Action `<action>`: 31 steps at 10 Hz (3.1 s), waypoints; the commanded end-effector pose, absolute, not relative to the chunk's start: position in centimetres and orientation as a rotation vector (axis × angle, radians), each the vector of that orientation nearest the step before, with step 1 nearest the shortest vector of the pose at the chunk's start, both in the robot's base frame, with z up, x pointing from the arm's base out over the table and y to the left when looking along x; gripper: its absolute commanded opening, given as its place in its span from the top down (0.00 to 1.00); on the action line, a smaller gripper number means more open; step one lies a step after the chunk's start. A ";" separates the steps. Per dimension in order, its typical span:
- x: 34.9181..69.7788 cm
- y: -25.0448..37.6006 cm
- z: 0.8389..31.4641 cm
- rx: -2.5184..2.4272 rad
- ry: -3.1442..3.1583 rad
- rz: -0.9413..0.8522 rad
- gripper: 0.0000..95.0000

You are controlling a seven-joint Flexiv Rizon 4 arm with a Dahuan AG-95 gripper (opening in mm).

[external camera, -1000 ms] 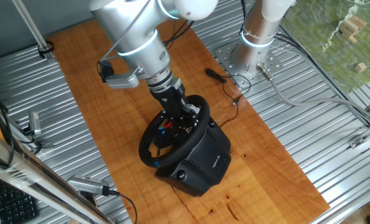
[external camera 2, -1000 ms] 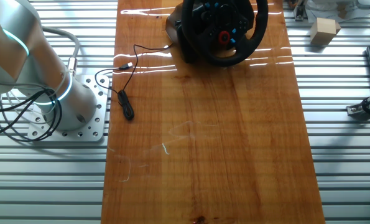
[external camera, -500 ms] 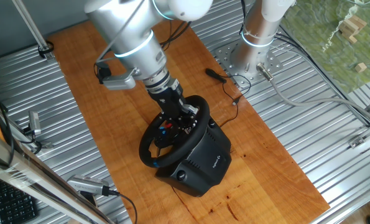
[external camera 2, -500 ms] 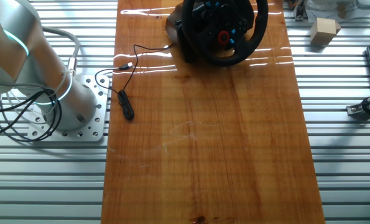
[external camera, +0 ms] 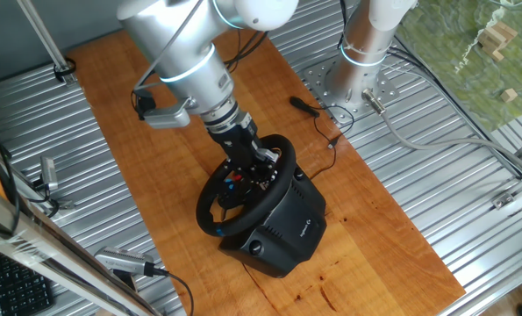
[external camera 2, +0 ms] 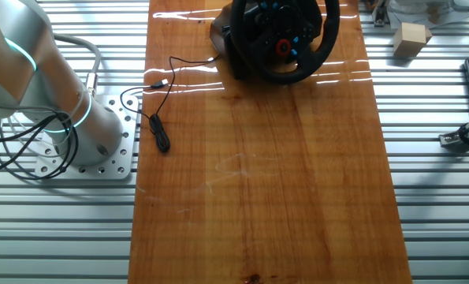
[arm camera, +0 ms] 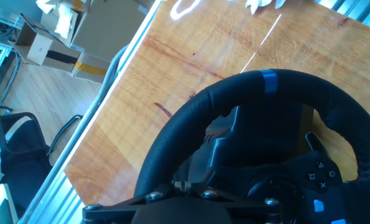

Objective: Rotate the steering wheel 90 degrees counterclockwise

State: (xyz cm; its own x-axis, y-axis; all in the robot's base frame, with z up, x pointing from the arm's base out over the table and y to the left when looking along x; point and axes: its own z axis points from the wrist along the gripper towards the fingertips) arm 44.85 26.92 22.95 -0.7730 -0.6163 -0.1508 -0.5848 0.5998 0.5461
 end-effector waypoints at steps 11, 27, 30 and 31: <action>44.9 26.8 22.9 1.002 -2.748 -0.897 1.00; 44.6 25.7 23.4 0.870 -2.732 -0.859 1.00; 44.5 25.6 23.3 0.867 -2.734 -0.859 1.00; 44.5 25.6 23.3 0.869 -2.735 -0.861 1.00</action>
